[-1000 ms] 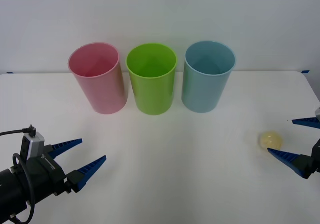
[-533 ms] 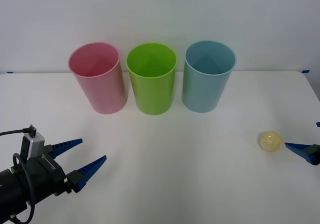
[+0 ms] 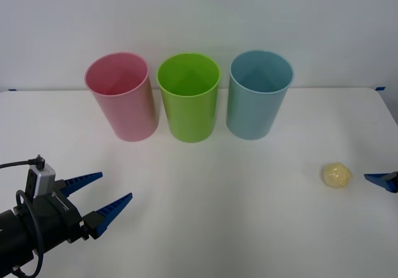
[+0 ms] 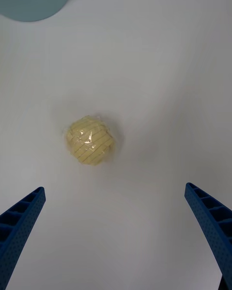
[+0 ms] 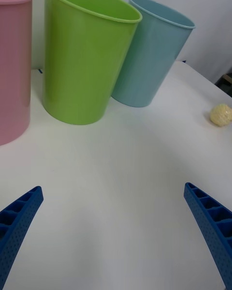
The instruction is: Put cans in the blue bin and PET bottles in the pink bin and trash in the green bin.
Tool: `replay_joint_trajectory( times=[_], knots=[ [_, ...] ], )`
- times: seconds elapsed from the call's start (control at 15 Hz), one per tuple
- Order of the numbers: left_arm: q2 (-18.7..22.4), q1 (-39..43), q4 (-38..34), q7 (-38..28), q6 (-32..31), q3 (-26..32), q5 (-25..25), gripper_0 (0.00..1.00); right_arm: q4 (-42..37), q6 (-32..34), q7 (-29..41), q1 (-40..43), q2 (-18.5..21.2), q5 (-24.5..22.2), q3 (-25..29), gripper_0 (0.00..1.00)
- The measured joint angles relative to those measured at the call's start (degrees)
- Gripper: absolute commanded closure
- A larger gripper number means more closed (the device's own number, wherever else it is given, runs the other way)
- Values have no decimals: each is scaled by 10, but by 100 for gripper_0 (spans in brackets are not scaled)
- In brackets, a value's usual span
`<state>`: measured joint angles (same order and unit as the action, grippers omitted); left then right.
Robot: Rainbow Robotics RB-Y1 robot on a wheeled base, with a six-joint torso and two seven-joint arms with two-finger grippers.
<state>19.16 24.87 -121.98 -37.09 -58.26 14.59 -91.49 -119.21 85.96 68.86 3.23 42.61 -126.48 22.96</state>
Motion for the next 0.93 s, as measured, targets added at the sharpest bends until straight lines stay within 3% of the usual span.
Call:
replay_joint_trajectory(
  times=[0.4,0.73,0.93],
  knots=[
    [0,0,0,0,0,0,0,0,79,0,-2,-48,-2,-32,-53,0],
    [0,0,0,0,0,0,0,0,131,-7,-43,-79,-58,-81,-60,0],
    [0,0,0,0,0,0,0,0,146,-21,-42,-87,-67,-94,-88,0]
  ],
)
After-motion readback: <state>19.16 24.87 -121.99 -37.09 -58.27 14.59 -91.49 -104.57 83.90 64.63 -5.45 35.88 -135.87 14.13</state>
